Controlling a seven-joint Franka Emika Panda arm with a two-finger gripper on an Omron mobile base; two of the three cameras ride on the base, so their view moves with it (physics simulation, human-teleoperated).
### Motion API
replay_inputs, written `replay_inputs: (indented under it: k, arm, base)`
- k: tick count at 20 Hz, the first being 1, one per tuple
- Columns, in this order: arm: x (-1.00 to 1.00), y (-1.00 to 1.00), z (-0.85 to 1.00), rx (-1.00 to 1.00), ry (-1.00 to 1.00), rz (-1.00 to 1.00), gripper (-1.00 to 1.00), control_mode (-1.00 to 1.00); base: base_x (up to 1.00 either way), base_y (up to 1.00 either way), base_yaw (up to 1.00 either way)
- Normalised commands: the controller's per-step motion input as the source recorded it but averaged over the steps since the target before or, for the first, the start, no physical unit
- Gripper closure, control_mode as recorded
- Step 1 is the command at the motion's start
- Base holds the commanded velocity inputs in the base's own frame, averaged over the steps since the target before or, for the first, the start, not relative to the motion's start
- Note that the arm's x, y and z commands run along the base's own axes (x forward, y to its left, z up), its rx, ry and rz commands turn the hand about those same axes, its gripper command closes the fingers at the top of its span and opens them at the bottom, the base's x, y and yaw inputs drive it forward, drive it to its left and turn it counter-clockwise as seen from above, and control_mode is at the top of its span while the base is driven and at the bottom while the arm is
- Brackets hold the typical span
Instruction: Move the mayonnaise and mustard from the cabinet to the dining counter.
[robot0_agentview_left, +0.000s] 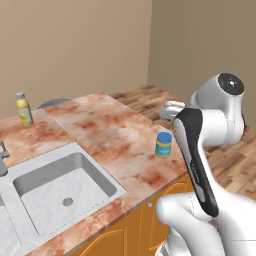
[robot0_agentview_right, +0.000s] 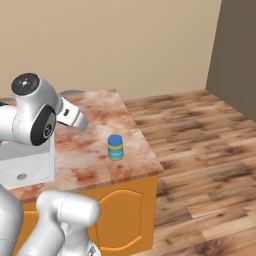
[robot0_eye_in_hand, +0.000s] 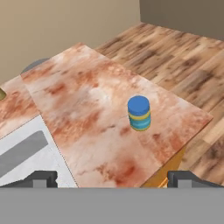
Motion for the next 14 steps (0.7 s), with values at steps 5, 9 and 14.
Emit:
replay_inputs:
  k: [5, 9, 14]
  arm:
    - [-0.08, 0.02, 0.0, 0.0, -0.11, -0.12, -1.0, -1.0]
    - [-0.08, 0.0, 0.0, 0.0, -0.01, 0.0, -1.0, -1.0]
    - [-0.01, 0.0, 0.0, 0.0, 0.01, 0.0, -1.0, -1.0]
  base:
    - [0.0, 0.0, 0.0]
    - [0.0, 0.0, 0.0]
    - [0.0, 0.0, 0.0]
